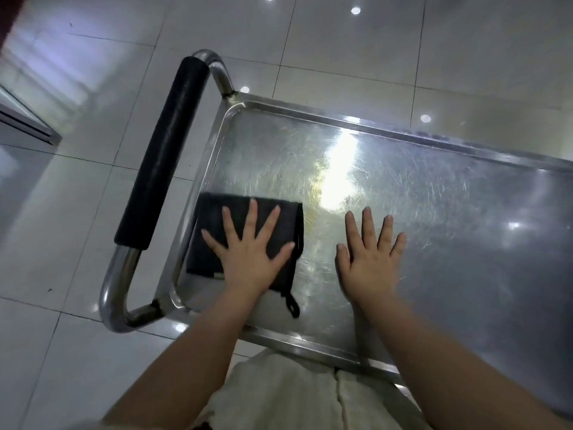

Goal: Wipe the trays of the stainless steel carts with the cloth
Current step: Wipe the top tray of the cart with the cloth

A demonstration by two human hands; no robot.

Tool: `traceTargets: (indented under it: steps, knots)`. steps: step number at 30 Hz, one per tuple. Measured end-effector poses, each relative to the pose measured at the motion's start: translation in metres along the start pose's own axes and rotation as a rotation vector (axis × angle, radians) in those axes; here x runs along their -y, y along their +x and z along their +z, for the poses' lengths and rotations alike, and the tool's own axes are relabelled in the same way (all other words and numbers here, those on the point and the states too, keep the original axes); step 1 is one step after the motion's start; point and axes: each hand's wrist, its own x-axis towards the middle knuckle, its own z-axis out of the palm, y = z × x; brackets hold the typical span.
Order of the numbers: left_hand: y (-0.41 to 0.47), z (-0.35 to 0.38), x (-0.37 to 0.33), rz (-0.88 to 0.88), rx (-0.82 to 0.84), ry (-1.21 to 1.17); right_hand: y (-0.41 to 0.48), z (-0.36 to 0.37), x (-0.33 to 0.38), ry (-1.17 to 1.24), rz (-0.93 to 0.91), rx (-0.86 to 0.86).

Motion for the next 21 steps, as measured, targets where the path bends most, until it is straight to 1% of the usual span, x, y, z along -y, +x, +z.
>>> traceTargets:
  steps: [3,6,8,10,13,17,19,21]
  knots:
    - [0.080,-0.023,-0.014,0.011,-0.005,0.012,0.001,0.000,0.001,-0.009,0.009,0.004]
    - [0.147,-0.043,-0.032,0.044,0.025,0.034,0.001,0.000,0.000,-0.016,0.010,0.005]
    - [0.170,-0.050,-0.041,0.075,0.038,0.040,0.001,0.000,0.000,-0.017,0.011,0.006]
    - [0.172,-0.051,-0.045,0.089,0.031,0.040,0.001,0.000,0.000,-0.021,0.013,0.003]
    - [0.133,-0.038,-0.041,0.091,-0.006,0.018,0.000,0.000,-0.001,-0.026,0.008,0.009]
    - [0.014,-0.002,-0.022,0.088,-0.017,-0.037,-0.003,0.000,-0.001,-0.008,0.004,0.003]
    - [-0.045,0.015,-0.017,0.085,0.009,-0.027,-0.004,0.001,-0.001,0.000,-0.001,-0.006]
    - [-0.072,0.022,-0.015,0.083,0.040,0.009,-0.006,0.002,-0.001,-0.004,-0.007,-0.013]
